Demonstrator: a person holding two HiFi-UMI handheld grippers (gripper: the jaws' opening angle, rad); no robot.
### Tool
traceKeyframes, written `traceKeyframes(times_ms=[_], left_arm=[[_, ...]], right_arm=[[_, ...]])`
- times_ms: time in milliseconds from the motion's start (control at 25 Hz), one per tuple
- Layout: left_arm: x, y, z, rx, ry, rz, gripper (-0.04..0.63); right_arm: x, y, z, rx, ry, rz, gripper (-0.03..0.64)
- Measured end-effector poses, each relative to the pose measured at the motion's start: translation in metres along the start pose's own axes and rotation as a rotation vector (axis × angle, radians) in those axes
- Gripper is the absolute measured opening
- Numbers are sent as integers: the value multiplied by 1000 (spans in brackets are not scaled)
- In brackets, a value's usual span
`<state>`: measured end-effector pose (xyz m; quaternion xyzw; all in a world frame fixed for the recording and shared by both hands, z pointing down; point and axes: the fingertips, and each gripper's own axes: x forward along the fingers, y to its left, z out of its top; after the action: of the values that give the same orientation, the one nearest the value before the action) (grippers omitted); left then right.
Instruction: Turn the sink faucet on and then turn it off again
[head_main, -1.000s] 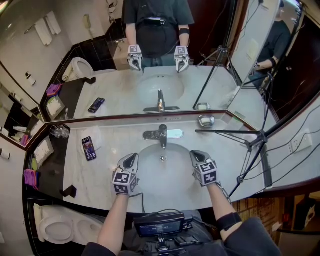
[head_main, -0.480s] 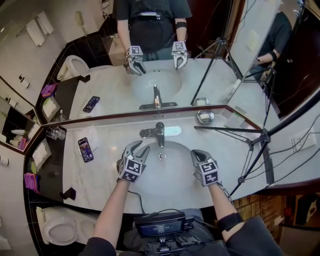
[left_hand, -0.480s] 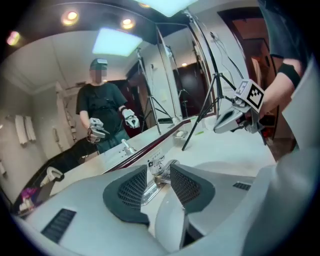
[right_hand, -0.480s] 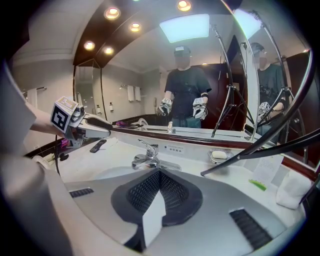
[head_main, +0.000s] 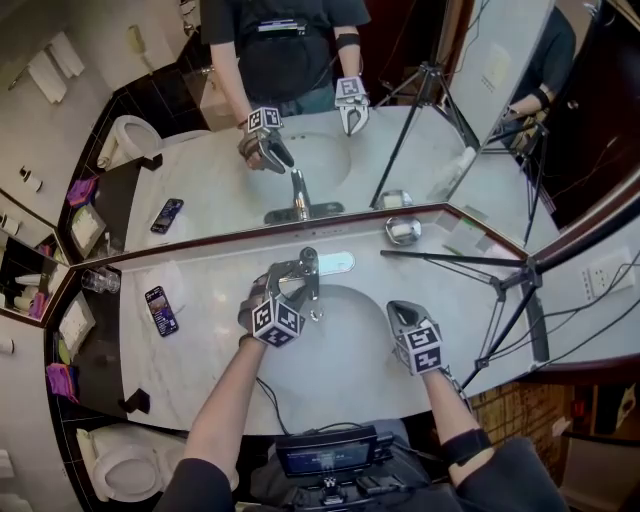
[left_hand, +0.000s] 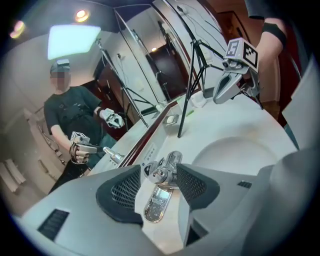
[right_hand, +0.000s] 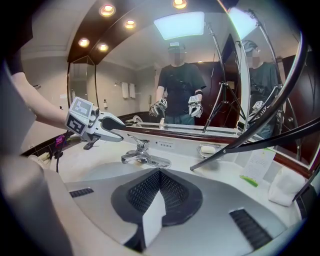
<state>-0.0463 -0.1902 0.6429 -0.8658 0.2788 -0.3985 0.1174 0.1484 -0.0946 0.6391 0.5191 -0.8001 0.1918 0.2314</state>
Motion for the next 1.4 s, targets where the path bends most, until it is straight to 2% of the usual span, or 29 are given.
traceKeyframes(times_ms=[240, 440, 720, 920, 1400], left_arm=[[27, 3, -1, 94, 26, -23, 221], [48, -1, 0, 138, 37, -49, 219], [63, -15, -8, 139, 62, -106, 174], [65, -8, -7, 115, 55, -72, 112], [65, -14, -10, 137, 55, -38, 123]], right_arm=[[5, -6, -12, 8, 28, -10, 21], [8, -3, -6, 14, 29, -9, 21], [6, -12, -9, 25, 33, -25, 21], [8, -11, -13, 30, 35, -21, 21], [15, -4, -22, 20, 47, -9, 21]])
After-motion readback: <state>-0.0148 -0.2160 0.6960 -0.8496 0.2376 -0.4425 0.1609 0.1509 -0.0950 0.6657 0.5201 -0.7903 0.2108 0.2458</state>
